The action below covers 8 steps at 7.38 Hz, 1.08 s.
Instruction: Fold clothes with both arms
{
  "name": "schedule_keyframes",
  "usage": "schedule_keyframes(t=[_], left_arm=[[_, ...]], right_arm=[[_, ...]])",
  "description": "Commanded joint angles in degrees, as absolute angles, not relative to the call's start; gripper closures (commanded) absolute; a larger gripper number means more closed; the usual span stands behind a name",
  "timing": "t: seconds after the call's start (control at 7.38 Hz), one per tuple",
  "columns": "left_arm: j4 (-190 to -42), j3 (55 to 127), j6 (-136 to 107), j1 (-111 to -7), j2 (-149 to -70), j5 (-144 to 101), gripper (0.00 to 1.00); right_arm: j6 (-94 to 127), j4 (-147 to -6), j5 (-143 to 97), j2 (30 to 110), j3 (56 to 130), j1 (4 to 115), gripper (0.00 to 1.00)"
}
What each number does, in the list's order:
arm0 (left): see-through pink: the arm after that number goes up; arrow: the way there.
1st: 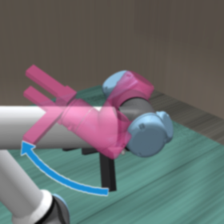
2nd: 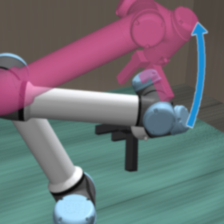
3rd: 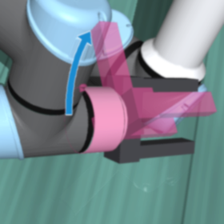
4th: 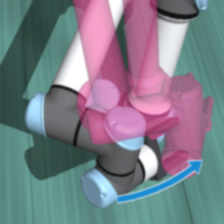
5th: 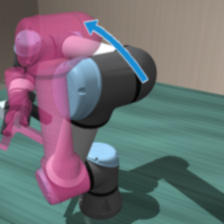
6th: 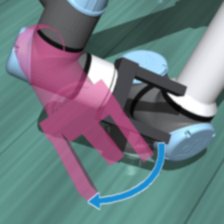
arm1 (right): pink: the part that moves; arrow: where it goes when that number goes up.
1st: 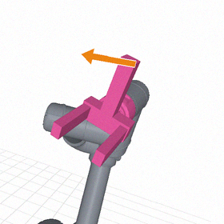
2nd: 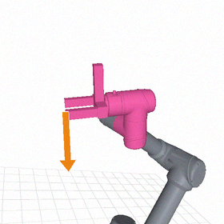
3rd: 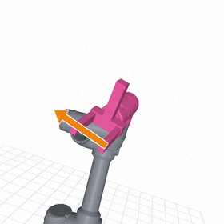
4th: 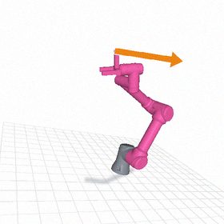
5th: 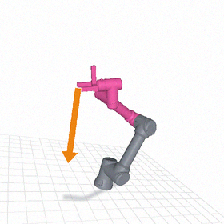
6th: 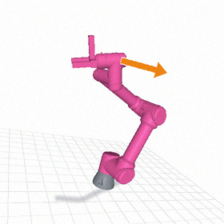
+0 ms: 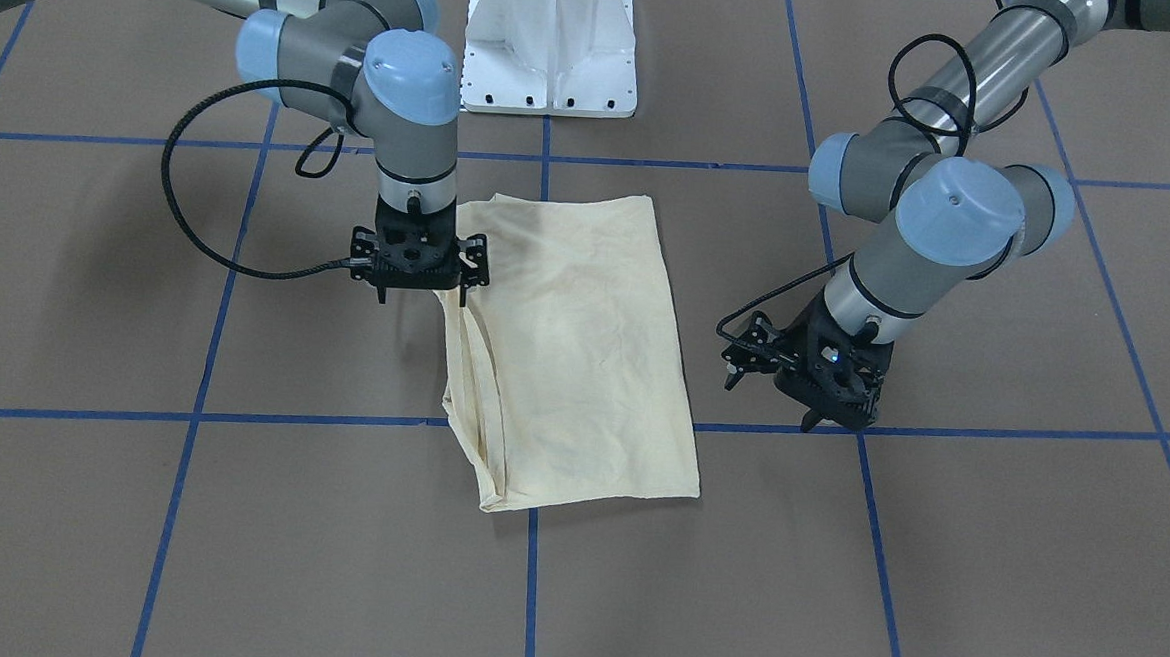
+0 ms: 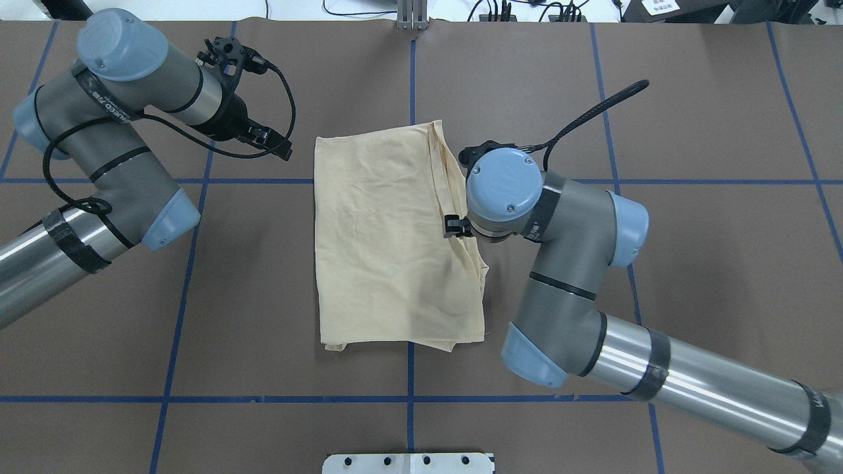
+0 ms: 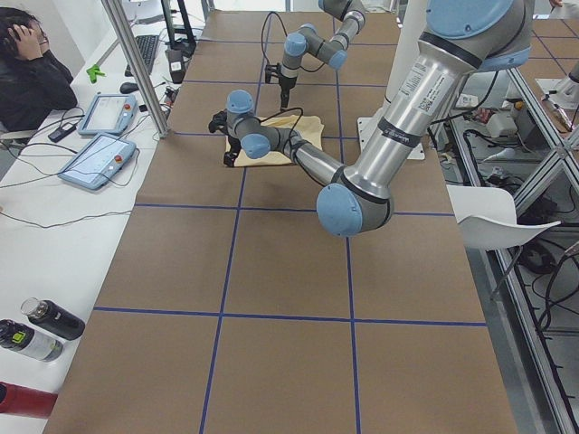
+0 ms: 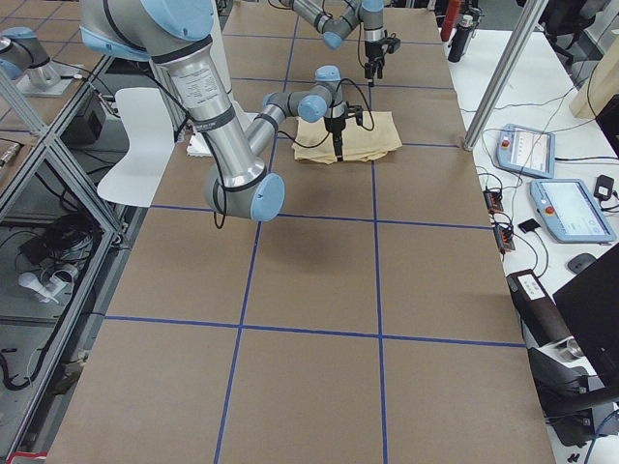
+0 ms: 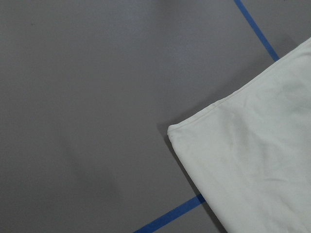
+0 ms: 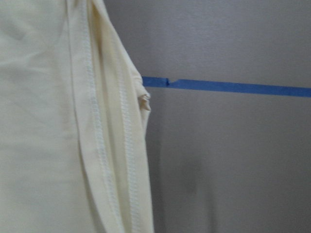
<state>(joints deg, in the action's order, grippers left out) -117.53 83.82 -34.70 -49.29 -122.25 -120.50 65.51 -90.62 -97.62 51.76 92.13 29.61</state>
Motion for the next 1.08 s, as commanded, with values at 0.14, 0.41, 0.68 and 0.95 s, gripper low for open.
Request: schedule_keyframes(t=[0.14, 0.41, 0.68, 0.95], left_arm=[[-117.60, 83.67, -34.72, -49.04, -122.26, -120.50, 0.00], [-117.51, 83.58, -34.63, -49.04, -122.26, -120.50, 0.00], [-117.60, 83.50, -34.54, -48.96, -122.08, -120.50, 0.00], [-117.60, 83.50, -34.54, -48.87, -121.99, -120.50, 0.00]], right_arm=[[58.31, -89.82, -99.67, 46.84, 83.06, 28.75, 0.00], [55.47, -90.79, -99.67, 47.19, 83.06, 28.74, 0.00], [51.26, -95.34, -99.49, 47.20, 84.19, 30.05, 0.00], [50.72, -95.80, -99.49, 49.64, 85.59, 31.54, 0.01]])
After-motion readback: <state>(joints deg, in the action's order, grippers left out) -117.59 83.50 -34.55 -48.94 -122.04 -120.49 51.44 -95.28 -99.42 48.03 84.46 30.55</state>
